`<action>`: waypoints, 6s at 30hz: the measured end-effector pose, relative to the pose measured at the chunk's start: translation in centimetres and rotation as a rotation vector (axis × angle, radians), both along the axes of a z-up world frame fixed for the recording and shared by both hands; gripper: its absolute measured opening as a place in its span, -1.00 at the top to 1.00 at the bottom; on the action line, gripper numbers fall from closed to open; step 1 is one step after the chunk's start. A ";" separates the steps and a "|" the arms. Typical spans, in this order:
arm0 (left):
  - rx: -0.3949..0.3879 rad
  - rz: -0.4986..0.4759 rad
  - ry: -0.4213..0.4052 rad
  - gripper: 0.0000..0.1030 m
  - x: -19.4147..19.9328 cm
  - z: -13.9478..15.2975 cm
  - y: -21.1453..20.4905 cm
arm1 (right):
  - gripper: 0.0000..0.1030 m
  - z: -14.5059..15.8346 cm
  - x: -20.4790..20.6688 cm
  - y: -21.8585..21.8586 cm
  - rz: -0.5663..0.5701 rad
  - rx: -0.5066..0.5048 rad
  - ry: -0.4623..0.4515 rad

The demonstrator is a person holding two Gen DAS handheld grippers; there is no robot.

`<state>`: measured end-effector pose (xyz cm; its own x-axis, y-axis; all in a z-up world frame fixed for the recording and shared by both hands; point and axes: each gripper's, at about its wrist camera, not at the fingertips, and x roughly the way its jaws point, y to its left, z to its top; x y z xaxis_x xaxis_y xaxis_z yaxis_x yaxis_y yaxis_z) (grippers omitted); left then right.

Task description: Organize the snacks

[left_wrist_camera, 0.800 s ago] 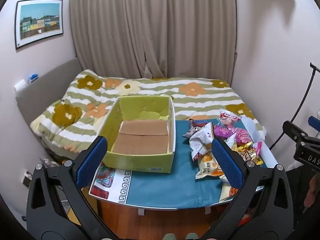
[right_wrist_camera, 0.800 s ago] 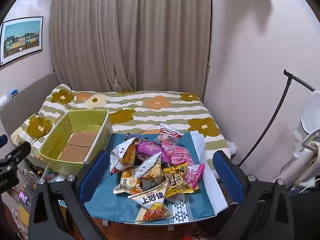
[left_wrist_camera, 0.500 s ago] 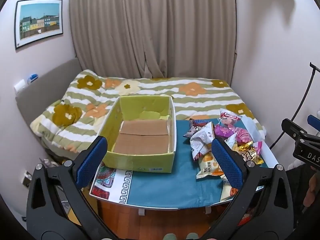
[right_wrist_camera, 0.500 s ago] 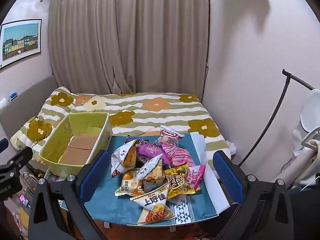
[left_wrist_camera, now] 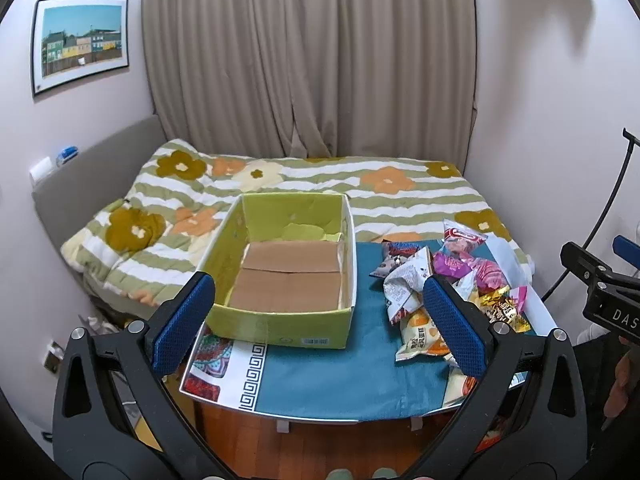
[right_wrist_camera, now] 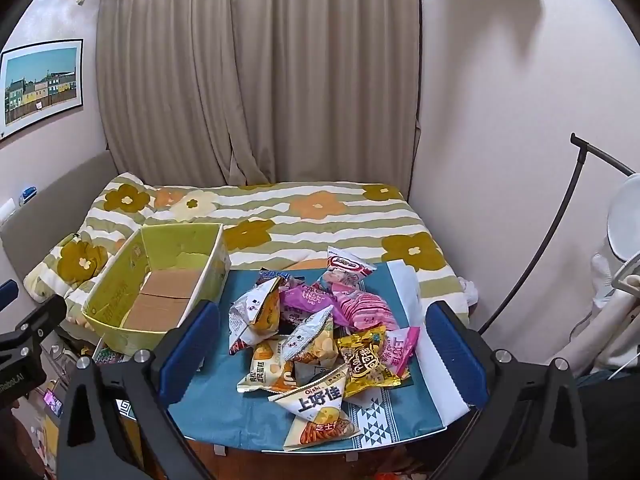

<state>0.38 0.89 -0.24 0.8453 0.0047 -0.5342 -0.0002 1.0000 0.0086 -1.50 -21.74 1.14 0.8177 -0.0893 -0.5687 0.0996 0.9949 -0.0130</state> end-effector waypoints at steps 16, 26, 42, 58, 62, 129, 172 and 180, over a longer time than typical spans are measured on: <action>0.002 -0.008 -0.010 -0.99 0.3 0.2 -0.4 | -1.00 -0.3 0.0 0.1 -0.001 0.001 0.002; 0.000 -0.009 -0.009 -0.99 0.2 0.3 -0.3 | -1.00 -0.6 0.1 0.2 -0.001 0.007 0.003; -0.004 -0.009 0.000 -0.99 0.5 0.3 -0.8 | -0.99 -0.7 0.1 0.1 0.000 0.009 0.005; -0.024 -0.006 0.014 -0.99 1.0 -0.2 -0.4 | -1.00 -1.0 0.0 0.2 0.006 0.008 0.015; -0.027 -0.009 0.018 -0.99 1.0 -0.3 -0.3 | -1.00 -1.1 -0.1 0.2 0.006 0.010 0.017; 0.048 -0.277 0.587 -0.26 24.8 -20.9 -13.9 | -0.69 -20.8 16.5 -1.4 0.464 0.009 0.472; -0.071 -0.050 0.230 0.09 23.4 -4.1 3.7 | -0.13 -1.8 22.1 5.3 0.605 0.059 0.131; -0.053 -0.068 0.304 0.09 30.3 -7.0 10.9 | -0.13 -2.1 27.8 12.6 0.525 0.117 0.175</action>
<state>30.68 11.75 -7.28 0.6443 -0.0811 -0.7604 0.0617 0.9966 -0.0540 26.26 -9.16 -0.94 0.6282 0.3760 -0.6811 -0.4031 0.9061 0.1284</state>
